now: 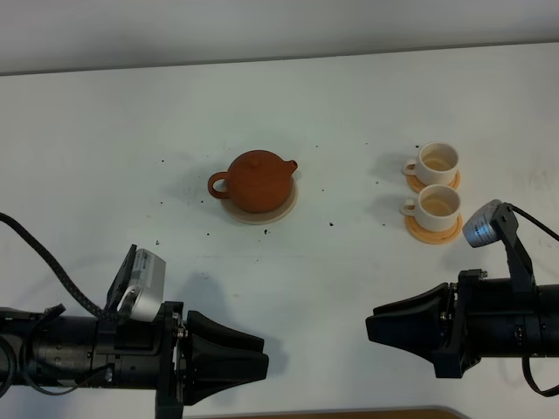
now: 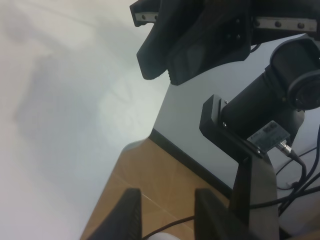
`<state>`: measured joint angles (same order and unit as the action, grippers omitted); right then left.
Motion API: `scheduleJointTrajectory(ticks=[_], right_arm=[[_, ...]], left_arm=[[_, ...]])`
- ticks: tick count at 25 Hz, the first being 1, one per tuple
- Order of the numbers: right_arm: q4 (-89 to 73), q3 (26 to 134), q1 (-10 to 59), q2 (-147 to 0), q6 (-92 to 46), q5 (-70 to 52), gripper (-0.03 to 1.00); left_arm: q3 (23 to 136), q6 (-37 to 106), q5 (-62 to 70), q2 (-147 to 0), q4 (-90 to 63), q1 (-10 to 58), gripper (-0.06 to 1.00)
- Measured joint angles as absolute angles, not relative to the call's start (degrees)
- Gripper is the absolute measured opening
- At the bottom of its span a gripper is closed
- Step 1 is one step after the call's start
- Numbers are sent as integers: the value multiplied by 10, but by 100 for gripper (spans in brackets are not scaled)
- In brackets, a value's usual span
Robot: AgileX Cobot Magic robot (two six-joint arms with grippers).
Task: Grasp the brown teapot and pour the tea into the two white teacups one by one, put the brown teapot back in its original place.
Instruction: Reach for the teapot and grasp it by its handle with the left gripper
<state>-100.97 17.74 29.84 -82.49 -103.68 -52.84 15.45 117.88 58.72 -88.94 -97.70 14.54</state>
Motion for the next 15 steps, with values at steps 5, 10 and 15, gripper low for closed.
scheduleJointTrajectory(ticks=[5, 10, 15], right_arm=[[-1010, 177, 298, -825, -1037, -528, 24], [-1015, 177, 298, -825, -1037, -528, 24], [-1015, 177, 298, -825, -1037, -528, 24]], left_arm=[[155, 1179, 587, -889, -977, 145, 30], [155, 1179, 587, -889, -977, 145, 30], [155, 1178, 587, -889, -977, 145, 30]])
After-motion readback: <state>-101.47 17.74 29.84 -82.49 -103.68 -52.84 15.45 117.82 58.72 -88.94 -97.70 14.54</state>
